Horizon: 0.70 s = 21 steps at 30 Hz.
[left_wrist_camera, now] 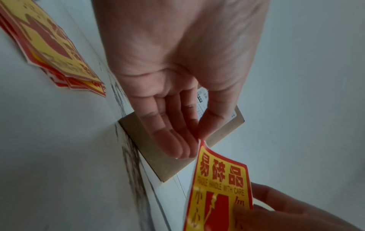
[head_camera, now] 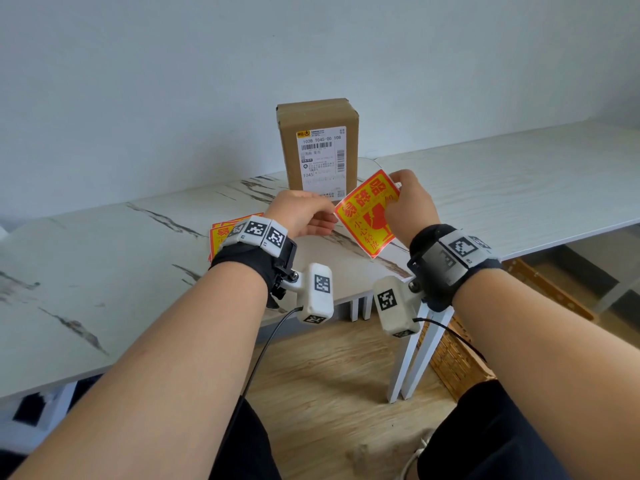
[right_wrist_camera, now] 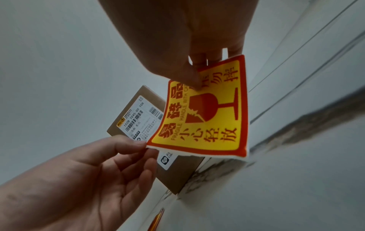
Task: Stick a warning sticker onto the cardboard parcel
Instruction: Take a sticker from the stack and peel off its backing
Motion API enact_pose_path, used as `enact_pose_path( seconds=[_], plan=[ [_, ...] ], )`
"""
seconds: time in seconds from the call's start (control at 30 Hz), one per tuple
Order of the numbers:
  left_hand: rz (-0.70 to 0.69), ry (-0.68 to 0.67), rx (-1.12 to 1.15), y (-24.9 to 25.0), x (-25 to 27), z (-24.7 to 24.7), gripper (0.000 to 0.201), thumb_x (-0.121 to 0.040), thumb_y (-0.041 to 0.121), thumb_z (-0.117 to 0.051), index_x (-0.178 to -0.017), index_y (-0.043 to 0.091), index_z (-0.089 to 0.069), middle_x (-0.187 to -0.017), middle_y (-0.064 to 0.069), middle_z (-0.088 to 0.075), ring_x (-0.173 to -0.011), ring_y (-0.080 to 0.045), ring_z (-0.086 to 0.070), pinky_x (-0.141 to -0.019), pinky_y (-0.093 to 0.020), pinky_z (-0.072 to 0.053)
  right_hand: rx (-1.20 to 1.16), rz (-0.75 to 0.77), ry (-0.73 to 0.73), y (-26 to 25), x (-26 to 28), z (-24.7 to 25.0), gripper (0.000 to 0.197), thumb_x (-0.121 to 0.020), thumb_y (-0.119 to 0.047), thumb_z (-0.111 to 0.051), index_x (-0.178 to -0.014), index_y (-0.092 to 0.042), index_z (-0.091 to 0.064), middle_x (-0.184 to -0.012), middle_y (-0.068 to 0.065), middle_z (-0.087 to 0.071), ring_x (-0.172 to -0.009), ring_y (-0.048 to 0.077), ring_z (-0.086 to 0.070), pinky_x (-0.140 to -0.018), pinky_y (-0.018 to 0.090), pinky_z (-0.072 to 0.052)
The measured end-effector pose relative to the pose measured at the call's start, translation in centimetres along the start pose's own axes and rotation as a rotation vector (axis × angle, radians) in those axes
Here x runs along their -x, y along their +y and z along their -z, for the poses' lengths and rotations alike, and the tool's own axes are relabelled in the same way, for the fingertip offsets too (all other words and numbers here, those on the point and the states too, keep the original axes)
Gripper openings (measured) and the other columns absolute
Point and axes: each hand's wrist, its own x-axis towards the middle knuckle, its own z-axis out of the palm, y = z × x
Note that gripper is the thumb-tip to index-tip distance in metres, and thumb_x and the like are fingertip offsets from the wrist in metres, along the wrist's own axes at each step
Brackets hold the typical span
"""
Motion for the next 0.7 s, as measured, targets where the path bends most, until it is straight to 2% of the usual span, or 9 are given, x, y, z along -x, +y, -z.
enact_pose_path(
  seconds=[0.07,0.13,0.17,0.23,0.33,0.4,0.5,0.63,0.7],
  plan=[
    [-0.003,-0.015,-0.014,-0.1,0.1,0.0,0.013,-0.088,-0.001,-0.06,-0.098,-0.007,-0.065,-0.075,-0.015,-0.065,-0.057,-0.018,-0.062,-0.057,-0.021,-0.059,-0.009,-0.012,0.007,-0.1,0.1,-0.2,0.05,-0.09,0.005,-0.043,-0.136,-0.015,-0.042,-0.112,0.006,-0.056,-0.087,0.022,-0.056,-0.057,0.026,-0.045],
    [-0.011,-0.031,-0.023,-0.2,0.1,0.0,0.016,-0.09,0.0,-0.06,-0.102,-0.008,-0.065,-0.077,-0.014,-0.065,-0.06,-0.018,-0.063,-0.058,-0.021,-0.059,0.006,0.015,0.073,-0.2,0.2,-0.4,0.056,-0.086,0.005,-0.048,-0.138,-0.016,-0.041,-0.126,0.009,-0.052,-0.107,0.027,-0.055,-0.079,0.036,-0.054],
    [-0.017,-0.04,-0.025,-0.3,0.1,0.0,0.015,-0.09,0.001,-0.059,-0.101,-0.008,-0.065,-0.077,-0.014,-0.066,-0.061,-0.018,-0.063,-0.059,-0.021,-0.059,0.057,0.047,0.122,-0.1,0.2,-0.6,0.058,-0.084,0.004,-0.051,-0.138,-0.016,-0.041,-0.132,0.011,-0.048,-0.118,0.029,-0.049,-0.094,0.041,-0.049],
    [-0.026,-0.051,-0.023,-0.5,0.0,-0.1,0.009,-0.092,0.002,-0.058,-0.092,-0.003,-0.066,-0.077,-0.012,-0.066,-0.06,-0.016,-0.063,-0.059,-0.02,-0.058,0.14,0.139,0.185,0.0,0.5,-0.8,0.053,-0.082,-0.004,-0.058,-0.132,-0.017,-0.049,-0.132,0.011,-0.049,-0.124,0.029,-0.044,-0.104,0.042,-0.04],
    [-0.052,-0.026,-0.078,-0.8,-0.4,-0.1,0.01,-0.092,0.008,-0.061,-0.094,0.003,-0.068,-0.081,-0.008,-0.068,-0.067,-0.015,-0.061,-0.064,-0.022,-0.056,0.157,0.24,0.129,0.1,1.1,-1.4,0.018,-0.08,-0.017,-0.064,-0.096,-0.021,-0.071,-0.103,0.002,-0.066,-0.105,0.025,-0.058,-0.097,0.045,-0.043],
    [-0.08,0.004,-0.178,-0.9,-0.7,-0.1,0.016,-0.09,0.015,-0.064,-0.102,0.006,-0.07,-0.09,-0.008,-0.068,-0.072,-0.013,-0.058,-0.073,-0.023,-0.053,0.141,0.212,0.029,0.0,1.5,-1.7,0.009,-0.079,-0.024,-0.065,-0.082,-0.024,-0.074,-0.085,-0.006,-0.068,-0.095,0.02,-0.064,-0.096,0.045,-0.045],
    [-0.103,0.015,-0.27,-1.0,-0.9,-0.2,0.023,-0.089,0.022,-0.066,-0.106,0.008,-0.073,-0.094,-0.005,-0.067,-0.08,-0.015,-0.056,-0.075,-0.023,-0.048,0.103,0.183,-0.028,0.0,1.7,-1.9,0.009,-0.079,-0.029,-0.067,-0.08,-0.024,-0.075,-0.078,-0.01,-0.064,-0.093,0.018,-0.065,-0.098,0.045,-0.045],
    [-0.116,0.0,-0.329,-1.0,-0.8,-0.4,0.025,-0.088,0.028,-0.067,-0.105,0.012,-0.075,-0.084,0.007,-0.069,-0.077,-0.008,-0.058,-0.071,-0.02,-0.042,0.059,0.21,-0.032,0.1,1.7,-1.7,0.008,-0.079,-0.03,-0.068,-0.071,-0.031,-0.069,-0.077,-0.011,-0.065,-0.091,0.017,-0.065,-0.098,0.046,-0.044],
    [-0.115,-0.006,-0.345,-1.0,-0.8,-0.5,0.024,-0.086,0.03,-0.069,-0.103,0.014,-0.075,-0.089,0.003,-0.071,-0.079,-0.009,-0.059,-0.076,-0.023,-0.043,0.059,0.218,-0.027,-0.1,1.7,-1.7,0.011,-0.079,-0.029,-0.068,-0.069,-0.033,-0.067,-0.077,-0.012,-0.066,-0.092,0.016,-0.065,-0.098,0.046,-0.045]
  ],
)
